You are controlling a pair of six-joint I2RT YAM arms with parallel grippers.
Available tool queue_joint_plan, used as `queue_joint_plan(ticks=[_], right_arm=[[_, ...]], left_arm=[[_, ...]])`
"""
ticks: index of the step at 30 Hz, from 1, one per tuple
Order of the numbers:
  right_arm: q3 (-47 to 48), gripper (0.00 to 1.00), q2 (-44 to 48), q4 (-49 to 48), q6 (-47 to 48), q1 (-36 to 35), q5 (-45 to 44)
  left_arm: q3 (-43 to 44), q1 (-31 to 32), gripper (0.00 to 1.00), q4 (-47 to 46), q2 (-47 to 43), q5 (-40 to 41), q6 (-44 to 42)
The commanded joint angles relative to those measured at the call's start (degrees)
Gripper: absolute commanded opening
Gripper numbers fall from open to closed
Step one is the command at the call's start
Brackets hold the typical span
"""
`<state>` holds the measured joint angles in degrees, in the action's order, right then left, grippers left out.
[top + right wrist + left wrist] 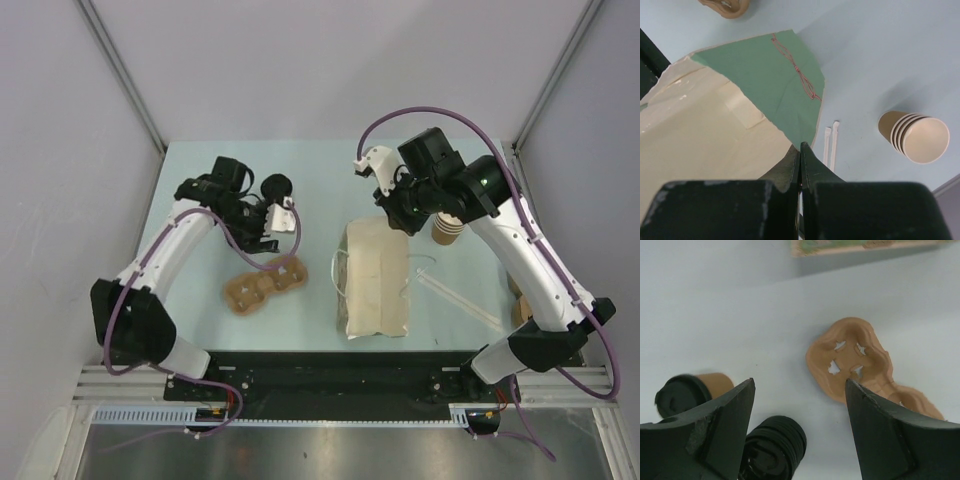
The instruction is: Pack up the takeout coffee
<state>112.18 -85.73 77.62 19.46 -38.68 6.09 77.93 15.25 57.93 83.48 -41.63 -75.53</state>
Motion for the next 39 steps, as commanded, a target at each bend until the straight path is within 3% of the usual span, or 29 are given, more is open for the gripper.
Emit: queue_joint_plan(ticks=[1, 6, 14, 39], right_arm=[[0.5, 0.00, -0.4, 1.3, -1.4, 1.1, 0.9], [0.1, 0.00, -0.5, 1.0, -1.5, 1.6, -0.2], [-0.7, 0.00, -0.1, 1.0, -1.9, 2.5, 0.5], [-0.8, 0.00, -0.3, 0.6, -2.3, 4.3, 2.5]], left_arm=[[1.4, 2.9, 0.77, 5.7, 5.0, 4.4, -19.4], [3.3, 7.7, 0.70, 4.2, 12.0, 9.7, -21.1], [5.1, 10.2, 0.47, 2.1, 19.6, 12.4, -19.8], [5.7, 14.3, 0.35, 0.6, 26.1, 21.2, -19.0]])
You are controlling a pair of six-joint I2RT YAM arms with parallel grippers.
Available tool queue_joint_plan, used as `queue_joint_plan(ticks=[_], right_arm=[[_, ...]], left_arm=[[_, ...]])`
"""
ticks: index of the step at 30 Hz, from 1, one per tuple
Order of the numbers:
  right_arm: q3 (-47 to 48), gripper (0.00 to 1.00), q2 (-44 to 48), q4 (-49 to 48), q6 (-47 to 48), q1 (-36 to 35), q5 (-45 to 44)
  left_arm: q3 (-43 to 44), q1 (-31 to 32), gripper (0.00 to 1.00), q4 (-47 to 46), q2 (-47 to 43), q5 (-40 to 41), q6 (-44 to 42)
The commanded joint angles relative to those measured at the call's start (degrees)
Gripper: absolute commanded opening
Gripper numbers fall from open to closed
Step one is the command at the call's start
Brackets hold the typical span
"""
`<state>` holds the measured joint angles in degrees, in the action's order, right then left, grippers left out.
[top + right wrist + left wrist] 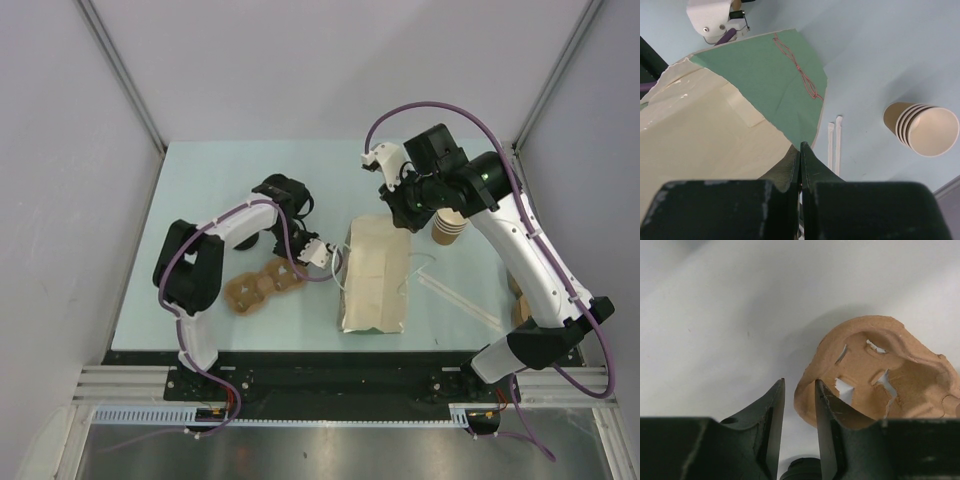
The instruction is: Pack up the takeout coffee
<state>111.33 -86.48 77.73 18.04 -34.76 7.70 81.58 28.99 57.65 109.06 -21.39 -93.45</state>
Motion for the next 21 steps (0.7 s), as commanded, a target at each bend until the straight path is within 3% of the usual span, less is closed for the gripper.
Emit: queue_joint_plan(ticks=[1, 7, 13, 15, 21], right_arm=[[-0.1, 0.00, 0.5, 0.4, -1.0, 0.3, 0.9], [-0.1, 0.00, 0.5, 0.4, -1.0, 0.7, 1.1], [-0.1, 0.00, 0.8, 0.4, -1.0, 0.7, 0.9], [-0.1, 0.00, 0.9, 0.4, -1.1, 0.8, 0.9], [-0.3, 0.00, 1.6, 0.2, -1.4, 0.9, 1.2]], left_arm=[[2.1, 0.5, 0.34, 1.0, 0.5, 1.1, -1.3], [1.7, 0.6, 0.26, 1.5, 0.5, 2.6, -2.0], [1.8, 0.7, 0.10, 3.2, -0.7, 2.1, -1.9], [1.8, 0.6, 0.00, 3.4, -3.2, 1.2, -1.0], [5.4, 0.3, 0.00, 8.3, -12.9, -1.5, 4.6]])
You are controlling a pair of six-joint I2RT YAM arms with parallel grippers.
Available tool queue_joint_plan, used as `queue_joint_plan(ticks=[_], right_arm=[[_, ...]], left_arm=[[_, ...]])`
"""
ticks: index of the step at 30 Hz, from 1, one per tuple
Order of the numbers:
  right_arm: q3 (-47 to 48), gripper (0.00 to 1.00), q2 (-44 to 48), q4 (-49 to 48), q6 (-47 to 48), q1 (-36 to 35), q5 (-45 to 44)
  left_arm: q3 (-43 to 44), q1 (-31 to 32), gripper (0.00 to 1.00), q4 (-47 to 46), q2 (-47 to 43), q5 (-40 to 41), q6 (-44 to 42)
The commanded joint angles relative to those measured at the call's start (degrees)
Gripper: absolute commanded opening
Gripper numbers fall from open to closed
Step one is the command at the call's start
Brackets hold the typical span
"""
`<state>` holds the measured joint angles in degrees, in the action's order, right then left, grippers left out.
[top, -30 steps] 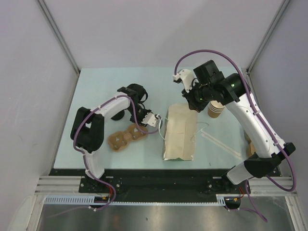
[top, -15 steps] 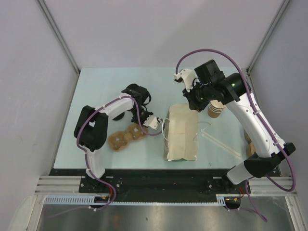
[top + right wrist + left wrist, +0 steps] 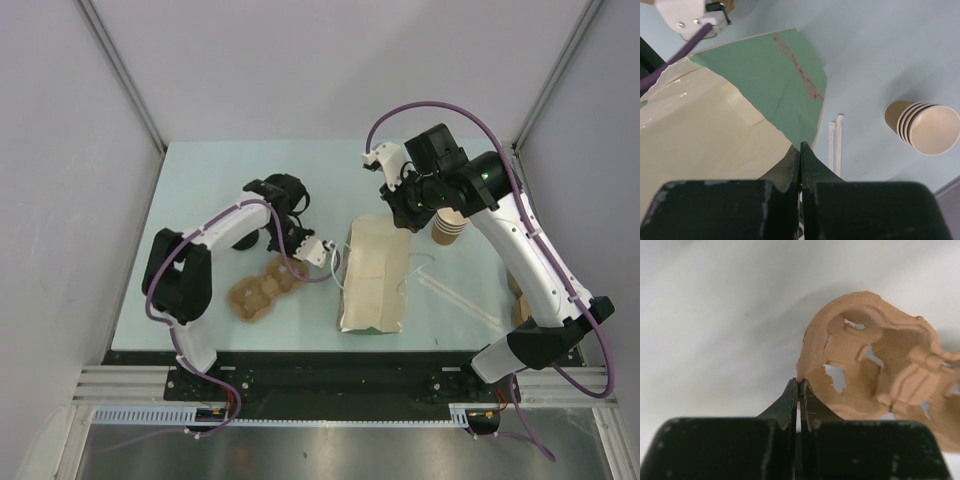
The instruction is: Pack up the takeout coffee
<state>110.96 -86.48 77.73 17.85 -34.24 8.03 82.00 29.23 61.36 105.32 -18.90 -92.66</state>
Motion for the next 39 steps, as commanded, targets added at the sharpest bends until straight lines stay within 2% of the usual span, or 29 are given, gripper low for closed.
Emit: queue_joint_plan(ticks=[1, 4, 12, 17, 24, 30, 34, 39], right_arm=[[0.1, 0.00, 1.7, 0.1, -1.4, 0.4, 0.9], [0.1, 0.00, 1.8, 0.1, -1.5, 0.3, 0.9], [-0.7, 0.00, 2.4, -0.2, -2.1, 0.3, 0.8], [-0.8, 0.00, 2.0, -0.9, -3.9, 0.3, 0.3], [-0.7, 0.00, 0.8, -1.5, -6.4, 0.5, -0.5], [0.9, 0.00, -0.9, -1.5, -7.6, 0.4, -0.1], [1.0, 0.00, -1.5, -1.9, -8.0, 0.4, -1.3], [1.1, 0.00, -2.0, -2.5, -9.1, 0.4, -2.8]], left_arm=[[7.3, -0.1, 0.00, 7.0, -10.4, -4.3, 4.4], [11.8, -1.0, 0.00, 10.9, -14.6, -5.7, 7.0], [23.5, -3.1, 0.00, 11.3, -23.0, -5.2, 21.8], [32.2, -3.1, 0.00, 4.7, -28.3, -0.4, 37.0], [37.8, -2.2, 0.00, -10.8, -34.7, 6.8, 50.4], [43.7, 9.0, 0.00, -15.2, -34.6, 18.3, 53.1], [46.1, 14.4, 0.00, -19.3, -33.8, 22.5, 54.0], [46.9, 25.8, 0.00, -20.1, -32.0, 27.1, 49.5]])
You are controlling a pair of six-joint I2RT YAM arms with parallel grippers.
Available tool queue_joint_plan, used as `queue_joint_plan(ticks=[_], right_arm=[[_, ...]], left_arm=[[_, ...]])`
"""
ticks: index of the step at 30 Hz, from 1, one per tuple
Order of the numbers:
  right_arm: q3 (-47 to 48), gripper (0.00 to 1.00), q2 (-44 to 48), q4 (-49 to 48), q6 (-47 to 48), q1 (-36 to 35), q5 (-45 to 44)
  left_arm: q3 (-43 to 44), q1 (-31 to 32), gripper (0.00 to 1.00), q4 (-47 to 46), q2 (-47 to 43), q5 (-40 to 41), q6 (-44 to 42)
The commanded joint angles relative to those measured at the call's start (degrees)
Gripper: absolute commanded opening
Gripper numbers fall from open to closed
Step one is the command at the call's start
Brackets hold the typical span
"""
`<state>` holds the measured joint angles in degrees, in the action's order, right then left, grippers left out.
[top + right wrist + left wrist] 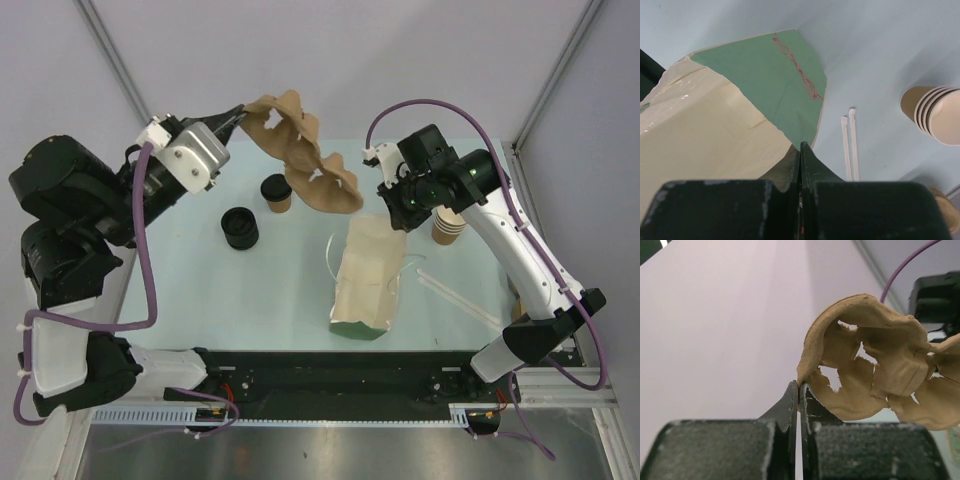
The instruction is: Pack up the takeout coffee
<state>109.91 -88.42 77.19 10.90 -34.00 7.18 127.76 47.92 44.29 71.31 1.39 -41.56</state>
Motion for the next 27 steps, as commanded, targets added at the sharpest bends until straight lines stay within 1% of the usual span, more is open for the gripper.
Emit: queue_joint_plan(ticks=[1, 4, 6, 11, 13, 14, 17, 19, 20, 22, 26, 27], right_arm=[[2.2, 0.00, -0.2, -2.2, -2.6, 0.2, -2.4], [2.2, 0.00, -0.2, -2.4, -3.6, 0.3, -2.7], [2.2, 0.00, -0.3, -2.3, -3.9, 0.5, -2.4], [1.9, 0.00, 0.3, -2.6, -4.2, 0.7, -2.8], [1.6, 0.00, 0.5, -2.7, -4.3, 0.9, -2.9], [1.5, 0.00, 0.6, -2.7, -4.3, 0.9, -2.9], [1.1, 0.00, 0.9, -2.7, -4.3, 1.0, -2.4], [1.2, 0.00, 0.9, -2.7, -4.4, 0.9, -2.3], [1.4, 0.00, 0.8, -2.7, -4.4, 1.1, -2.3], [1.5, 0.00, 0.8, -2.7, -4.4, 1.0, -2.2], [1.9, 0.00, 0.8, -2.8, -4.4, 1.0, -1.9], [1.8, 0.00, 0.8, -2.7, -4.4, 1.0, -1.9]], left_arm=[[0.7, 12.1, 0.00, -3.2, 2.3, 11.0, -2.8], [-1.5, 18.1, 0.00, -3.8, 3.5, 14.9, -6.1], [-3.8, 19.2, 0.00, -5.1, 4.0, 15.6, -6.9], [-16.1, 25.6, 0.00, -13.5, 1.7, 22.9, -15.6], [-18.2, 27.9, 0.00, -14.9, 1.8, 25.2, -18.3], [-19.7, 28.5, 0.00, -16.2, 1.7, 26.7, -18.8], [-21.1, 29.6, 0.00, -16.4, 1.9, 27.1, -19.5], [-24.0, 30.0, 0.00, -17.7, 1.3, 27.7, -21.4], [-27.2, 30.3, 0.00, -18.9, 0.7, 27.9, -22.2], [-29.8, 30.6, 0.00, -22.0, -0.5, 28.4, -23.8], [-33.4, 30.7, 0.00, -22.7, -1.2, 29.2, -23.4], [-35.4, 30.7, 0.00, -23.6, -1.5, 29.4, -23.9]])
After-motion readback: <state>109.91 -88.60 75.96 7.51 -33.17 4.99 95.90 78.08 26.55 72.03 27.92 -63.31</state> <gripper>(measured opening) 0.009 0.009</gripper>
